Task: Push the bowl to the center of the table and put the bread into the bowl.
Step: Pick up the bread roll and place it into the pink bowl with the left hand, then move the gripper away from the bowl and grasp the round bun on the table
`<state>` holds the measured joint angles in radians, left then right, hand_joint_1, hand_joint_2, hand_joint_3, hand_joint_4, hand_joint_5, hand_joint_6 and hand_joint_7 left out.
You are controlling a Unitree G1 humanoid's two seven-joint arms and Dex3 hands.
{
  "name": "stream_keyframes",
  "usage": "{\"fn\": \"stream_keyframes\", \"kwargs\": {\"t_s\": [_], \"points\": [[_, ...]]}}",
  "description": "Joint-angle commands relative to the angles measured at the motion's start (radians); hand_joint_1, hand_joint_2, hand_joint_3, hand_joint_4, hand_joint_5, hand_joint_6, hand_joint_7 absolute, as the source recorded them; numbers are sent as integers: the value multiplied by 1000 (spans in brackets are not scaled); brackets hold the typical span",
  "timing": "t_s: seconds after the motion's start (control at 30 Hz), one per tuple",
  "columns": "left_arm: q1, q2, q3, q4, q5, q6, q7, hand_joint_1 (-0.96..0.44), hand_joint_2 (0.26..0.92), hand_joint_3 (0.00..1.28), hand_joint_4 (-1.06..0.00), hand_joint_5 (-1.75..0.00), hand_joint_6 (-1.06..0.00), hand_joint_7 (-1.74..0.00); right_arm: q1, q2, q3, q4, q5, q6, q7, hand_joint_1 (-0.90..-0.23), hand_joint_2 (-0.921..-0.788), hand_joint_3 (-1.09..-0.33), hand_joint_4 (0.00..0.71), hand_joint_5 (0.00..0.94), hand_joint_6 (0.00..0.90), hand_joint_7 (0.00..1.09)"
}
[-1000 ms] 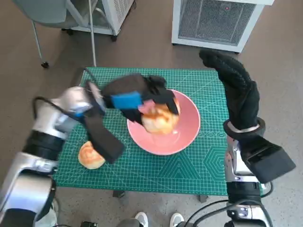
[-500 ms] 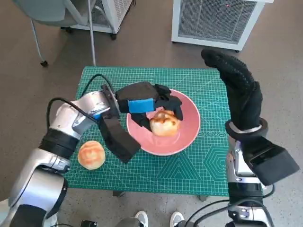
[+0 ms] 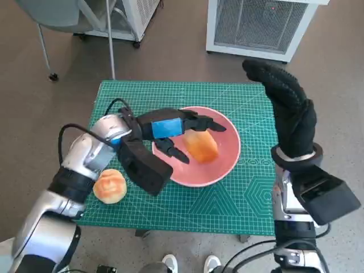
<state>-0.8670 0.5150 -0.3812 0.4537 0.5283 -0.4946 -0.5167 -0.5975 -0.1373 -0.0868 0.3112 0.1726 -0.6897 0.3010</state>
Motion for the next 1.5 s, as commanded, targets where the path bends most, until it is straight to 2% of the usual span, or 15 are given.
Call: {"fn": "stream_keyframes", "kwargs": {"t_s": [0.03,0.27,0.63,0.9,1.2,1.5], "points": [[33,43,63,-100,-88,40,-57,-499,890,3,-89,-1,-139,-114,19,2,-1,12,-5,6,-7,-667,-921,-845,258,1,-1,649],[115,134,177,-272,-215,93,-130,-493,884,0,-95,-4,-144,-110,18,6,3,7,-5,10,-8,-670,-921,-844,259,1,-1,637],[356,349,401,-454,-335,69,-169,-480,881,0,-113,-6,-145,-101,17,5,6,-9,11,25,0,-673,-921,-847,253,0,-1,622],[553,458,529,-536,-335,81,-184,-474,876,0,-119,-5,-152,-92,9,9,9,-5,25,35,8,-662,-921,-850,252,0,-1,629],[717,510,595,-577,-323,88,-195,-482,863,0,-123,-3,-165,-79,3,14,15,3,30,36,12,-664,-921,-846,252,0,-1,616],[766,481,554,-526,-326,72,-176,-456,824,0,-145,-9,-176,-59,-1,17,16,7,35,39,18,-654,-921,-840,253,1,-1,612]]}}
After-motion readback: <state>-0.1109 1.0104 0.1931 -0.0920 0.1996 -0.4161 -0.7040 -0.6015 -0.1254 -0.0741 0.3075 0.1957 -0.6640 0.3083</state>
